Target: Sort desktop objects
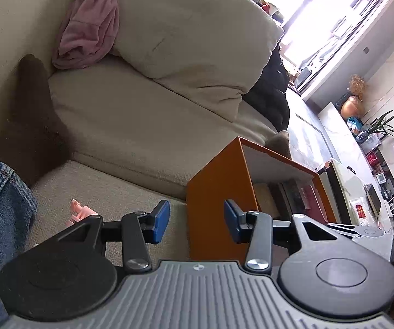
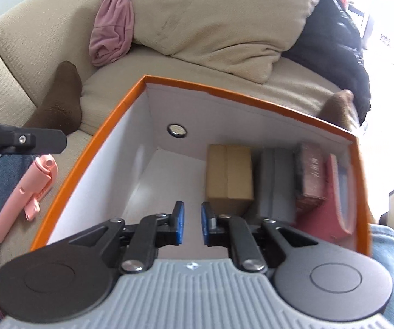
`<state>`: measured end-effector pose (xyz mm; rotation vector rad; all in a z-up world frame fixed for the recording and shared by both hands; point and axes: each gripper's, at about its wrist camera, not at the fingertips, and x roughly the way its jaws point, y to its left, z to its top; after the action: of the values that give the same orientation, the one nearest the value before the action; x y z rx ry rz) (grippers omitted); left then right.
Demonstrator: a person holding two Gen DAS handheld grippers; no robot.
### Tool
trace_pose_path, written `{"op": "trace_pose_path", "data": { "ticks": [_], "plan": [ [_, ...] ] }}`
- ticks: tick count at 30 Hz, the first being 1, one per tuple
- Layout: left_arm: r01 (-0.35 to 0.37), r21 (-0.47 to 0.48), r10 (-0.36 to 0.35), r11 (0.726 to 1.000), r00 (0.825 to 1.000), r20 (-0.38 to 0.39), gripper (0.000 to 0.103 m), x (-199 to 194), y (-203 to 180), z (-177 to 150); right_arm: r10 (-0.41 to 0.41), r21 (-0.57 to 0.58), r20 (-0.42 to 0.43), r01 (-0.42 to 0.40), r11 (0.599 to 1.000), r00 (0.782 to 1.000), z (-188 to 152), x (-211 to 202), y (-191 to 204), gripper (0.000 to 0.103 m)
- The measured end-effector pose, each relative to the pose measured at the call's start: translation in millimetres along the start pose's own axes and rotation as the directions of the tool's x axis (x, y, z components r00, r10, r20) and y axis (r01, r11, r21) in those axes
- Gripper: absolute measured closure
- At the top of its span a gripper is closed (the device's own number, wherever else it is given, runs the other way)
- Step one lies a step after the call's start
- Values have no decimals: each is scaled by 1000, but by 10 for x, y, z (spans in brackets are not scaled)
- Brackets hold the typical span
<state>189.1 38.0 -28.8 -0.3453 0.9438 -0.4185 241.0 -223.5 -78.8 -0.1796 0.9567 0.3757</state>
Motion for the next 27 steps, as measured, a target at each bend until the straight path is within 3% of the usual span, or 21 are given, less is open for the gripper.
{"op": "trace_pose_path", "data": {
  "ticks": [1,4,8,10,12,18,23,27],
  "plan": [
    [2,-2,-2,1000,1000,-2,52,3,2,-1,-38,-11,1,38,999,999,-22,-25,-15,63],
    [11,-7,-11,1000,1000,-7,52,7,10,5,-147,-35,-17,147,989,989,-81,-5,-86,58],
    [10,-3,-10,1000,1000,-4,52,-3,-3,0,-158,-13,-44,157,987,986,-91,134,-192,60],
    [9,-3,-9,1000,1000,-2,52,-3,-3,-1,-159,-16,-36,159,987,987,-98,207,-193,71],
    [6,-6,-6,1000,1000,-3,52,3,7,1,-157,-28,-20,157,987,987,-100,257,-173,73],
    [5,-9,-5,1000,1000,-10,52,11,25,7,-131,-26,-52,130,991,990,-105,226,-135,75],
    [-2,-7,2,1000,1000,-20,52,40,21,-6,42,4,-22,-42,999,999,-12,78,-24,76],
    [-2,-7,2,1000,1000,-8,52,9,24,2,56,-13,15,-56,998,998,230,137,126,78]
  ]
}}
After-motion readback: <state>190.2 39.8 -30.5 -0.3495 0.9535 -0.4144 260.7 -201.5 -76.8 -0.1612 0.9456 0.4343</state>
